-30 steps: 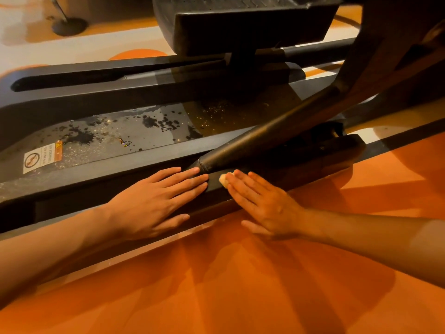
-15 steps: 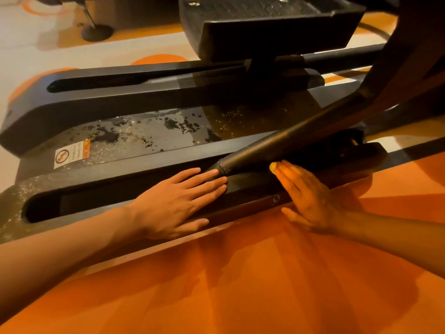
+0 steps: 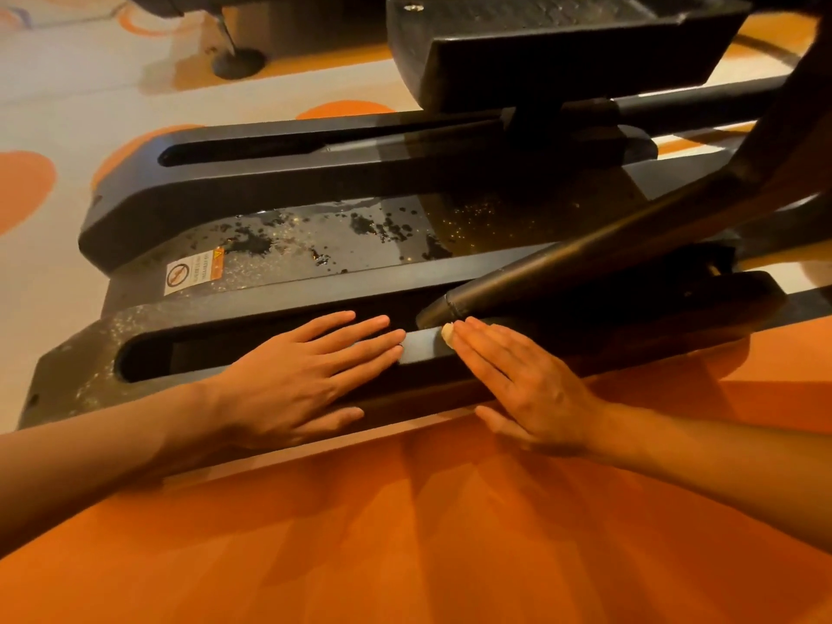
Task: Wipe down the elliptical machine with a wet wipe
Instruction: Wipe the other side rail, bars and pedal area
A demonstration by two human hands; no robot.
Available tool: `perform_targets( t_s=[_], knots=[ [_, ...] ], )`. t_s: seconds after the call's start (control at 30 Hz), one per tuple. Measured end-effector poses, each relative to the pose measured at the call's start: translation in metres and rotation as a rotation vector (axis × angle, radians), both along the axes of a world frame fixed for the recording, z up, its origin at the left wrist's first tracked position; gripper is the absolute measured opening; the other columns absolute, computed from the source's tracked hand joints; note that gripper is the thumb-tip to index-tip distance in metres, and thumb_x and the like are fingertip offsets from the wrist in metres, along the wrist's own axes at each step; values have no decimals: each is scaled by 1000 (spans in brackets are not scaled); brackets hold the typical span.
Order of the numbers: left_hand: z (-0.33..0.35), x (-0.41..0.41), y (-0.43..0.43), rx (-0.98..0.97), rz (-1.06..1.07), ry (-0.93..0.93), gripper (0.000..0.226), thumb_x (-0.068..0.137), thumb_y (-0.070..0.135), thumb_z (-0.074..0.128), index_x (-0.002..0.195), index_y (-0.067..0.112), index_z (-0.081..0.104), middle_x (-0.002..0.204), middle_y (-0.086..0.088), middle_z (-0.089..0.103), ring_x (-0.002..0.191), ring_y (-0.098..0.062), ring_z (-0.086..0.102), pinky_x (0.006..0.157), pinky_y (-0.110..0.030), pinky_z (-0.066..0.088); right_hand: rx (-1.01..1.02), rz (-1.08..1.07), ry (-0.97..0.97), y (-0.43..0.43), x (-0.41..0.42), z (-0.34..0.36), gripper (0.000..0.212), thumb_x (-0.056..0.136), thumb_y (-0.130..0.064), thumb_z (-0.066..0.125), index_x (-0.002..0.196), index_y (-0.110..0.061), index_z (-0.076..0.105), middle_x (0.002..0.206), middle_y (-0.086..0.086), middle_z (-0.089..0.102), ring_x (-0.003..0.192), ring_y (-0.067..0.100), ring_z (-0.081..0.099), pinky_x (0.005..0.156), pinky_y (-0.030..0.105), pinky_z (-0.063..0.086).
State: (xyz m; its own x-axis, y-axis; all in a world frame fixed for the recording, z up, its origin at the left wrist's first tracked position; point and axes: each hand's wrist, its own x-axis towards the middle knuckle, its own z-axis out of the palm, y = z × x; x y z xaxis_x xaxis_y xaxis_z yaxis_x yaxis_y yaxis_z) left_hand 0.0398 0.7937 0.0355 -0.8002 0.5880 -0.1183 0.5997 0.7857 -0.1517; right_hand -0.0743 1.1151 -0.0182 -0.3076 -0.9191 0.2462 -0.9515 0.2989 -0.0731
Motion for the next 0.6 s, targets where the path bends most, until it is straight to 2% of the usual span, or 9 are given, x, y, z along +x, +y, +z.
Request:
perform_targets(
  t_s=[0.17,0.3,0.43,0.6],
  knots=[
    [10,35,-54,-39,30,-30,69,110,53,22,167,15,16,174,-6,16,160,-24,14,124,-49,18,79,22,96,17,-14,-3,78,95,-34,53,158,2,25,167,19,21,157,32,18,126,50,23],
    [10,53,-85,-29,60,-67,69,109,55,22,167,18,13,175,-3,11,160,-23,13,122,-47,19,109,-164,64,39,-11,0,82,96,-39,47,161,1,17,168,19,19,157,32,16,125,54,21],
    [4,59,-90,46,75,-84,71,109,55,25,167,16,13,175,-3,11,161,-25,11,124,-48,14,60,-293,-91,-15,34,2,84,99,-48,39,162,-1,11,171,14,9,159,27,5,129,47,10],
    [8,62,-89,81,58,-109,72,108,56,26,167,15,15,174,-5,15,160,-25,13,126,-48,13,-58,-286,-219,-103,72,12,82,100,-51,40,161,-1,18,169,15,19,159,26,8,130,44,7]
  ],
)
